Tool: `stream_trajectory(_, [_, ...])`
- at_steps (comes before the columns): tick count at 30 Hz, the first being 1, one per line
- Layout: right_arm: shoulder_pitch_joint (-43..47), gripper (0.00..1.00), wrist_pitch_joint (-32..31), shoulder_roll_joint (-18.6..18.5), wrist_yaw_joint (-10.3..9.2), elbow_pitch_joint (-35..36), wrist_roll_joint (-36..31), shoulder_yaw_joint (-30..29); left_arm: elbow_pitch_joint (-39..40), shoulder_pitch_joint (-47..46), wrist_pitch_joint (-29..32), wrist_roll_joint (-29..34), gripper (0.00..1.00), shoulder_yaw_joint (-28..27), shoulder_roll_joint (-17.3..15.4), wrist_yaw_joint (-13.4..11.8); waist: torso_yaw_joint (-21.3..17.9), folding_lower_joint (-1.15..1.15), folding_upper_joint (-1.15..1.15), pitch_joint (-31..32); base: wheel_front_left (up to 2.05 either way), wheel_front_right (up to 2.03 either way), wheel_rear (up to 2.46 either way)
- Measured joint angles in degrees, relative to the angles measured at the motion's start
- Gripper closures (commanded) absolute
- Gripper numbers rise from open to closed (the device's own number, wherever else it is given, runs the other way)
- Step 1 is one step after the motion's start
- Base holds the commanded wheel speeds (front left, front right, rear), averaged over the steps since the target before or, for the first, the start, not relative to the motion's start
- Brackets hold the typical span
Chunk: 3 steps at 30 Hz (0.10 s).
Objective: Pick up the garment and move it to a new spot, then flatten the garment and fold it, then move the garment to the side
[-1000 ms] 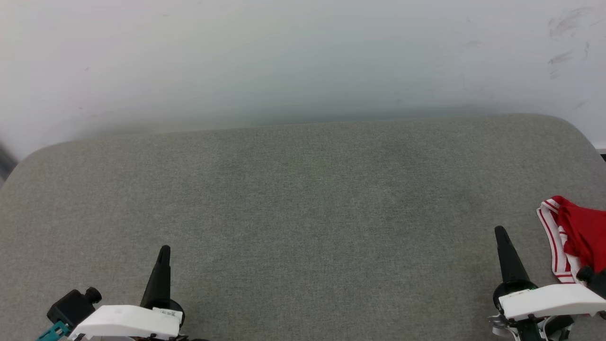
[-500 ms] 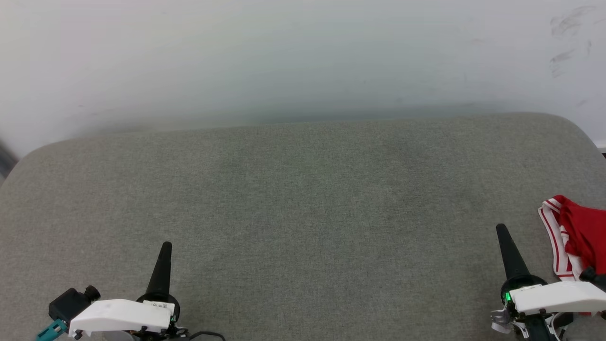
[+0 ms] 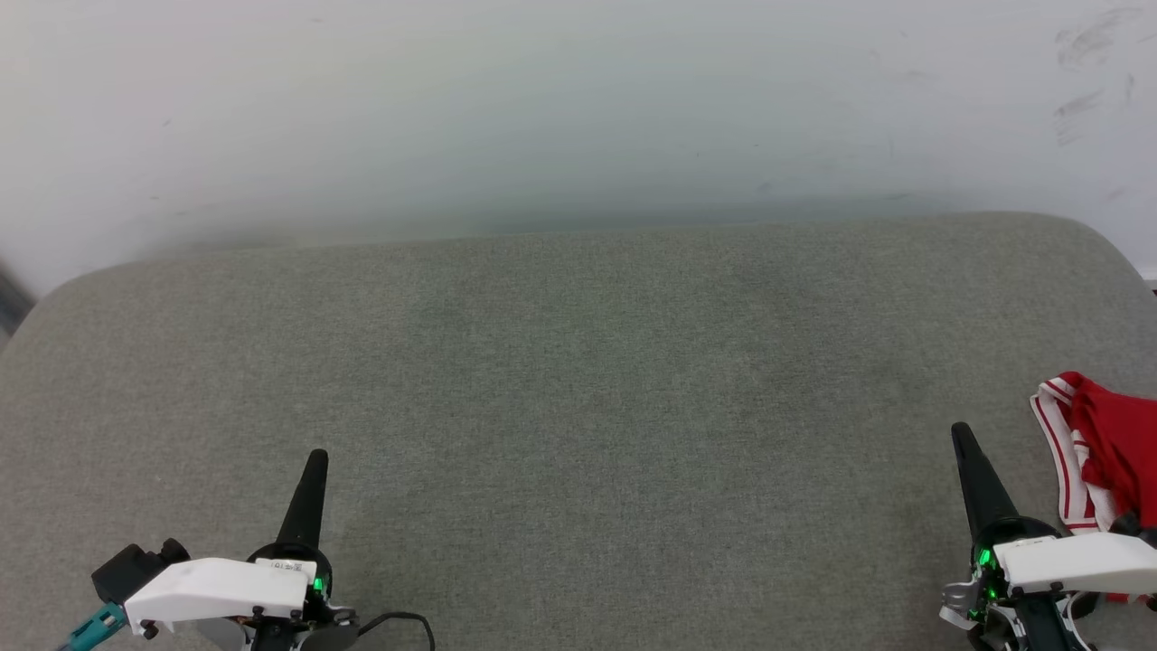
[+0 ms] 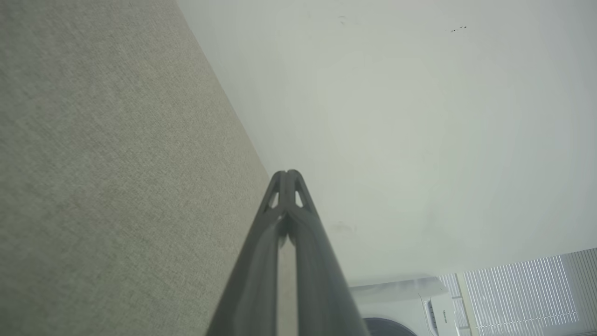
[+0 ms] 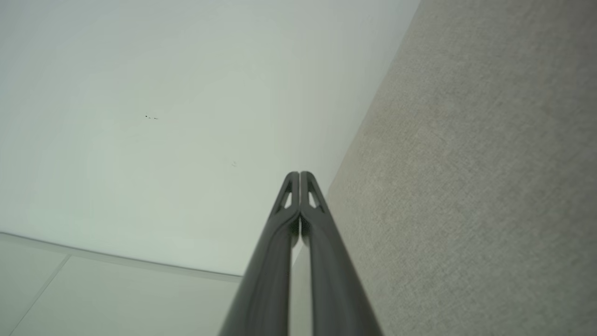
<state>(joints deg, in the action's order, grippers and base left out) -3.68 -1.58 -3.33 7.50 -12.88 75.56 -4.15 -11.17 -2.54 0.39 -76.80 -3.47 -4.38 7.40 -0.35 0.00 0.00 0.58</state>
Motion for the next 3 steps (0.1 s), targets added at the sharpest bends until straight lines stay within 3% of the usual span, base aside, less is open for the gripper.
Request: stream_trajectory(3, [-0.41,1.00,-0.49,-0.01,0.00,-0.09,1.40,-0.16,-0.21,-0.16,0.47,-1.42,1.00,-0.12,0.00,0.00,0.02,0.00,0.00,-0.06,0.00,0.00,0.00])
